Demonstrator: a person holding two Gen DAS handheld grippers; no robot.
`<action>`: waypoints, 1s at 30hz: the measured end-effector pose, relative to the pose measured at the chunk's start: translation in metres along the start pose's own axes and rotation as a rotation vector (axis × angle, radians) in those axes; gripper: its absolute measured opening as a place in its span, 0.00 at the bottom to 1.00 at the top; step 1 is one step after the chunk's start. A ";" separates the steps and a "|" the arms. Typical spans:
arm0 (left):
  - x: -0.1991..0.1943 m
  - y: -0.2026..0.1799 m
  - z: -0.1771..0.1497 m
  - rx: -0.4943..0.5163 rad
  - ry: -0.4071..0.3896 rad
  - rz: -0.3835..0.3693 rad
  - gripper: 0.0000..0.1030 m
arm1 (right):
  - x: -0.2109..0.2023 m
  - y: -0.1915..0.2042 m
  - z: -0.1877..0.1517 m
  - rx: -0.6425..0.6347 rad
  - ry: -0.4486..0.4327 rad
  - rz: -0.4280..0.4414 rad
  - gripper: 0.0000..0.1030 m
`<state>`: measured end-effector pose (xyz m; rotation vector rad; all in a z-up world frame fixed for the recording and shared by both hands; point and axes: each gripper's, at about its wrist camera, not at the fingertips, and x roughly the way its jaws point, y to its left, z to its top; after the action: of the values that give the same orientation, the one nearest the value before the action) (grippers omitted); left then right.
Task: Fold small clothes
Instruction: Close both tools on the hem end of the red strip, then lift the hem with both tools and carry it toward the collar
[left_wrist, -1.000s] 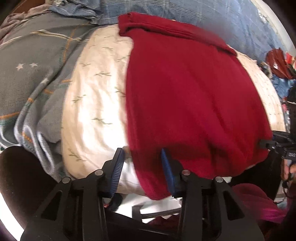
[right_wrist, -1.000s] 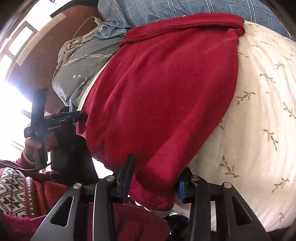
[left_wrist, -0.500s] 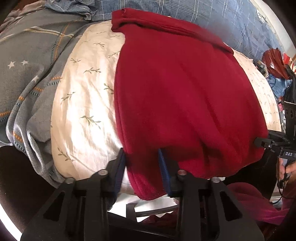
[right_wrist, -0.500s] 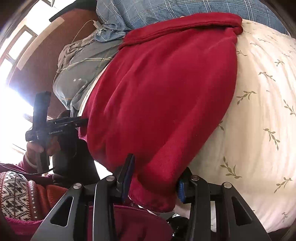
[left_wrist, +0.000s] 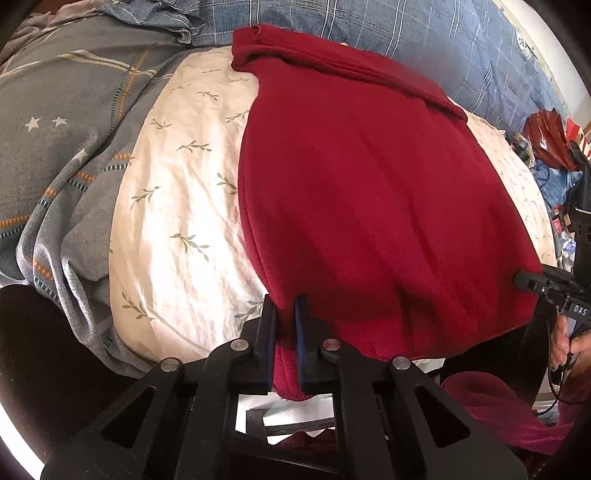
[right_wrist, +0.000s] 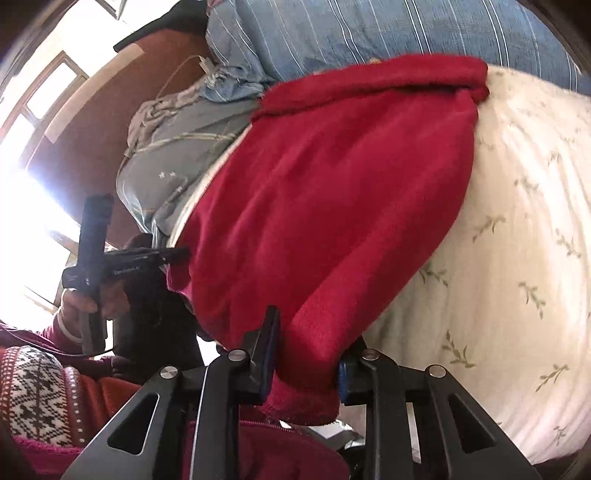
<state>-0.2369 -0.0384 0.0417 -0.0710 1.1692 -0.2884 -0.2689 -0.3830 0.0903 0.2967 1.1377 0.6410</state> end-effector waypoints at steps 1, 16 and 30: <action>-0.002 0.000 0.001 -0.002 -0.008 -0.007 0.06 | -0.001 0.002 0.002 -0.004 -0.008 0.000 0.24; -0.047 0.018 0.050 -0.059 -0.230 -0.076 0.05 | -0.035 0.012 0.045 -0.010 -0.224 0.008 0.22; -0.043 0.013 0.141 -0.054 -0.391 -0.030 0.05 | -0.038 -0.019 0.132 0.031 -0.377 -0.073 0.21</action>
<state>-0.1211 -0.0283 0.1325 -0.1844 0.7885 -0.2559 -0.1531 -0.4078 0.1620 0.3829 0.7931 0.4783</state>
